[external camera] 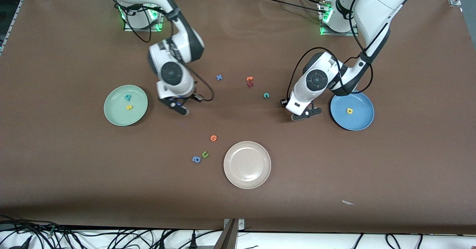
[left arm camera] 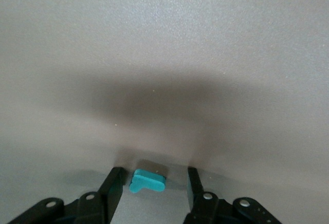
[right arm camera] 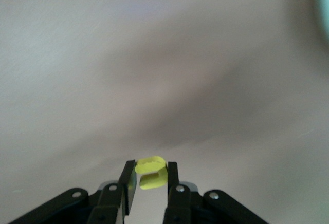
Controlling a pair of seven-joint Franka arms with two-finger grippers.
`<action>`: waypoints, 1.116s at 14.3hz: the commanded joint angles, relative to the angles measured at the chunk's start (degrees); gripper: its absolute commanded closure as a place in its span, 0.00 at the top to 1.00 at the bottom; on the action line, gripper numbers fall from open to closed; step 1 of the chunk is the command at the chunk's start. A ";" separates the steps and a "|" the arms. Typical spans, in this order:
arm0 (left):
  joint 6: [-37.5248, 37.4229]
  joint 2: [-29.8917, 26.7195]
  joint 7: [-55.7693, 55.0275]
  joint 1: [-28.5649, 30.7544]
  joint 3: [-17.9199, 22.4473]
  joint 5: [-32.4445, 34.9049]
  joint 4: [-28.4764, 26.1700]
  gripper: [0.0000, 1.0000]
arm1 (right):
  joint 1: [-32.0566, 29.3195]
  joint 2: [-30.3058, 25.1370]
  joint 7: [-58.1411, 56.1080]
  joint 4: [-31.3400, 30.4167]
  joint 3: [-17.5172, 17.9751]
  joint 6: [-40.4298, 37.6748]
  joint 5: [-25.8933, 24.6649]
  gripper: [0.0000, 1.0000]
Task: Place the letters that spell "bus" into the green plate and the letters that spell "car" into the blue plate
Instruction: 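Place the u on the green plate while the left gripper lifts the l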
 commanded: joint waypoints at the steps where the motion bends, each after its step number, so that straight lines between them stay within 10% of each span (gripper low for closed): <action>1: -1.37 0.45 -1.31 0.00 0.08 1.87 0.36 0.49 | -0.53 -3.16 -19.02 -1.27 -9.23 -7.43 0.79 0.08; 4: -1.37 0.45 -1.40 0.00 0.08 1.87 0.36 0.39 | -1.23 -2.81 -34.35 -1.97 -16.19 -9.91 0.88 0.08; 12: -1.37 0.36 -1.40 0.09 0.08 1.87 0.53 0.13 | -9.14 4.31 -50.04 -3.03 -16.47 -8.51 11.52 0.12; 13: -1.37 0.27 -1.31 0.09 0.08 1.87 0.62 0.08 | -9.23 4.40 -50.04 -2.94 -16.47 -8.33 11.52 0.19; 15: -1.37 0.18 -1.14 0.17 0.08 1.87 0.71 0.00 | -9.23 4.66 -49.51 -2.85 -16.39 -7.55 11.52 0.83; 16: -1.37 0.18 -1.14 0.26 0.08 1.87 0.71 0.00 | -9.14 4.58 -49.25 -2.68 -16.39 -7.71 11.52 1.00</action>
